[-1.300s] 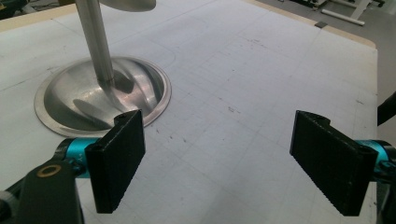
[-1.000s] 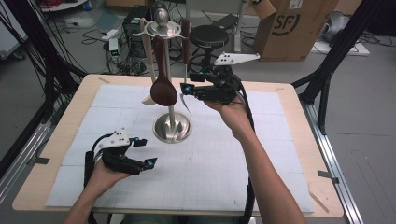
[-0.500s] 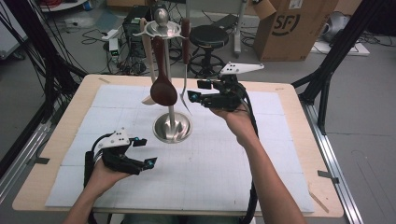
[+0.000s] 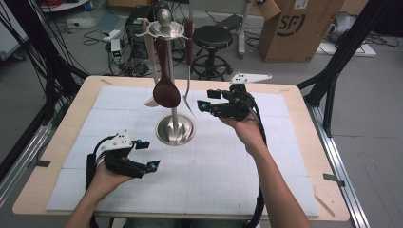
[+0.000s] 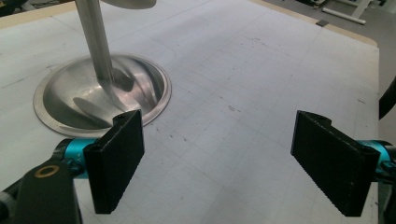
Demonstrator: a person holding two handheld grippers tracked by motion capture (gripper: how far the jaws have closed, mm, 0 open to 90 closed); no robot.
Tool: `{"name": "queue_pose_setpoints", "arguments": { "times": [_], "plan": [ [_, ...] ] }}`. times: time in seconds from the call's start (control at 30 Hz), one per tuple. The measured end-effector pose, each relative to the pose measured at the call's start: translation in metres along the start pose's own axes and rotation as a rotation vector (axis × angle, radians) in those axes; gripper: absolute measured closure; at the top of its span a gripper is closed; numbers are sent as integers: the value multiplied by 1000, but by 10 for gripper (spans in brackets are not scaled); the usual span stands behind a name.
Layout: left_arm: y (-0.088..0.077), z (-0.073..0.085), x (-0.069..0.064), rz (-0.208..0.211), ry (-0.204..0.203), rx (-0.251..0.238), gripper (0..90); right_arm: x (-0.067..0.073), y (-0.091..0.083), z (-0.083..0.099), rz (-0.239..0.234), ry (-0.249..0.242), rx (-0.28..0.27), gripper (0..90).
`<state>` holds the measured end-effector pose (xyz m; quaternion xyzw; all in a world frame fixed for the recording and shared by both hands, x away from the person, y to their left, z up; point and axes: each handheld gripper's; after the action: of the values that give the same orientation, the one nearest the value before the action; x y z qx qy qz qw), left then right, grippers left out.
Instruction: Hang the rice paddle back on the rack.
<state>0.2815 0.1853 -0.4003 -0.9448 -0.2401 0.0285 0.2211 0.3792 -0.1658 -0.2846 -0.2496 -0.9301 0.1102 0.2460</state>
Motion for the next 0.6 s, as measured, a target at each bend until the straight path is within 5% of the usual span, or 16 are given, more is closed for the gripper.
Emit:
{"name": "queue_pose_setpoints", "arguments": {
  "times": [0.6],
  "plan": [
    [1, 0, 0, 1, -3, -1, 179, -8, -11, 24, 44, -6, 15, 283]
  ]
}}
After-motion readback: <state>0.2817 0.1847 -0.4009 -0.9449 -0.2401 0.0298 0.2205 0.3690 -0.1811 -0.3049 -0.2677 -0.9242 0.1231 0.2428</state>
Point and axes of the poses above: each handheld gripper's, and its own axes: y roughly forward along the jaws, z roughly out of its underside, x roughly to its left, and after that the axes turned 12 degrees about y, right-handed
